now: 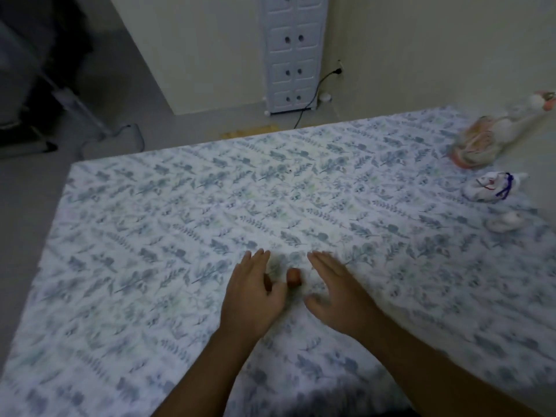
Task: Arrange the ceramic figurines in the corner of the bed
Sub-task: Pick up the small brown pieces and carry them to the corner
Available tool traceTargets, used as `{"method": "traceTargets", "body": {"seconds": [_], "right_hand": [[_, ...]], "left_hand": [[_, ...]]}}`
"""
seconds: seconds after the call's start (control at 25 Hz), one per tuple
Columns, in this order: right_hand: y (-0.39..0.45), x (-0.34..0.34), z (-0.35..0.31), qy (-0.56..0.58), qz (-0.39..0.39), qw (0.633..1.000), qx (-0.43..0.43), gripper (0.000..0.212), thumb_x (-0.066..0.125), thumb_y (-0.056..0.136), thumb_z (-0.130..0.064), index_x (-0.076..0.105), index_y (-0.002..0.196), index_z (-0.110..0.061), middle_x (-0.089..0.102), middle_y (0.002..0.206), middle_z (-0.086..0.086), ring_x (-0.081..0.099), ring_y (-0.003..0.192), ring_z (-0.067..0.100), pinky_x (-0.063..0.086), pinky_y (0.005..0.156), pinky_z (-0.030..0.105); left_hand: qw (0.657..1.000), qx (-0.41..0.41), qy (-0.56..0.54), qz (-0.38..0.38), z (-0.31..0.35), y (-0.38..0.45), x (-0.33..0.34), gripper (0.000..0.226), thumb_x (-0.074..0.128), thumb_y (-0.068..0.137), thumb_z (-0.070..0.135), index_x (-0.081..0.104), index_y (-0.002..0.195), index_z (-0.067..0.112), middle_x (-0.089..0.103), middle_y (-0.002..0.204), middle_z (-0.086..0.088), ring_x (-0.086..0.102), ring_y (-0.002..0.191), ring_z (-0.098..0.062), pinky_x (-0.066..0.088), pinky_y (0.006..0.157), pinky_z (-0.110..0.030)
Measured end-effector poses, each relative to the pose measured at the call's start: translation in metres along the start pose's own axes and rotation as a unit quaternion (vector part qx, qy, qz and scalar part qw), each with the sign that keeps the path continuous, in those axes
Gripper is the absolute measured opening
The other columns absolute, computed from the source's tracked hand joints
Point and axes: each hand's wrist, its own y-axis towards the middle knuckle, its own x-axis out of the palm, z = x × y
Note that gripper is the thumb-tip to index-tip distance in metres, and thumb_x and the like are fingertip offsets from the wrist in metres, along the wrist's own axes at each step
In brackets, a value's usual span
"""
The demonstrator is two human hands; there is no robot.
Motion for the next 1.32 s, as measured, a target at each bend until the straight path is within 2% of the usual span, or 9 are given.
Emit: {"method": "traceTargets", "body": {"seconds": [0.12,0.24,0.4,0.48,0.6,0.72,0.88,1.12,1.32], "right_hand": [[0.015,0.025,-0.024,0.060,0.003,0.997,0.044,0.079,0.076,0.087,-0.026,0.035,0.156,-0.022,0.036,0.160,-0.003,0.028,0.149,0.011,0.028,0.118,0.028],[0.026,0.036,-0.036,0.062,0.042,0.994,0.073,0.058,0.076,0.086,-0.008,0.056,0.140,-0.014,0.061,0.139,0.008,0.054,0.132,0.025,0.045,0.108,0.036],[0.021,0.033,-0.036,0.095,0.097,0.984,0.112,0.040,0.077,0.084,-0.008,0.067,0.122,-0.016,0.072,0.112,0.004,0.067,0.108,0.021,0.057,0.091,0.037],[0.008,0.017,-0.021,0.110,0.136,0.975,0.136,0.038,0.080,0.083,-0.011,0.067,0.117,-0.019,0.071,0.105,-0.001,0.069,0.100,0.016,0.058,0.086,0.032],[-0.021,-0.022,0.019,0.127,0.195,0.956,0.180,0.039,0.084,0.080,-0.014,0.068,0.115,-0.022,0.072,0.101,-0.003,0.070,0.093,0.003,0.059,0.082,0.023],[-0.057,-0.076,0.077,0.151,0.268,0.921,0.241,0.042,0.085,0.079,-0.011,0.069,0.115,-0.025,0.072,0.105,-0.001,0.068,0.091,-0.007,0.057,0.079,0.014],[-0.106,-0.145,0.162,0.109,0.346,0.882,0.302,0.044,0.084,0.082,-0.016,0.068,0.123,-0.018,0.070,0.114,0.003,0.067,0.102,0.014,0.056,0.089,0.027],[-0.144,-0.207,0.262,0.126,0.437,0.822,0.343,0.036,0.078,0.086,-0.015,0.070,0.120,-0.015,0.073,0.116,0.009,0.068,0.107,0.024,0.058,0.093,0.043],[-0.150,-0.206,0.287,0.096,0.449,0.824,0.331,0.022,0.074,0.091,-0.022,0.072,0.112,-0.017,0.074,0.100,0.001,0.060,0.087,0.001,0.049,0.076,0.021]], "left_hand": [[0.999,0.012,-0.038,-0.025,-0.028,-0.003,-0.003,0.037,0.058,0.078,0.029,0.060,0.113,0.018,0.060,0.115,0.009,0.056,0.107,-0.020,0.039,0.081,-0.024],[0.998,0.014,-0.053,-0.026,-0.035,0.003,0.002,0.022,0.065,0.080,0.012,0.061,0.100,0.020,0.057,0.095,0.006,0.048,0.083,-0.011,0.039,0.071,-0.026],[0.997,0.029,-0.067,-0.030,-0.035,0.019,0.008,0.028,0.069,0.082,0.014,0.063,0.108,0.022,0.067,0.090,0.005,0.060,0.079,-0.014,0.050,0.067,-0.030],[0.994,0.040,-0.088,-0.052,-0.020,0.027,0.017,0.024,0.072,0.080,0.011,0.058,0.094,0.025,0.067,0.081,0.006,0.063,0.076,-0.015,0.055,0.067,-0.036],[0.988,0.095,-0.097,-0.079,0.028,0.041,0.047,0.024,0.072,0.078,0.006,0.057,0.084,0.025,0.066,0.082,0.003,0.065,0.081,-0.018,0.056,0.077,-0.044],[0.972,0.169,-0.103,-0.124,0.101,0.054,0.102,0.024,0.075,0.080,0.007,0.067,0.097,0.020,0.067,0.096,0.002,0.065,0.092,-0.018,0.055,0.086,-0.039],[0.946,0.246,-0.095,-0.186,0.203,0.064,0.189,0.033,0.076,0.084,0.009,0.070,0.116,0.013,0.069,0.114,-0.005,0.065,0.104,-0.019,0.053,0.093,-0.033],[0.908,0.349,-0.091,-0.212,0.331,0.085,0.301,0.030,0.073,0.086,0.004,0.071,0.115,0.004,0.071,0.115,-0.015,0.066,0.104,-0.026,0.050,0.093,-0.029],[0.908,0.345,-0.112,-0.207,0.352,0.096,0.345,0.028,0.071,0.086,0.003,0.070,0.113,0.010,0.073,0.108,-0.006,0.067,0.098,-0.015,0.053,0.089,-0.027]]}}
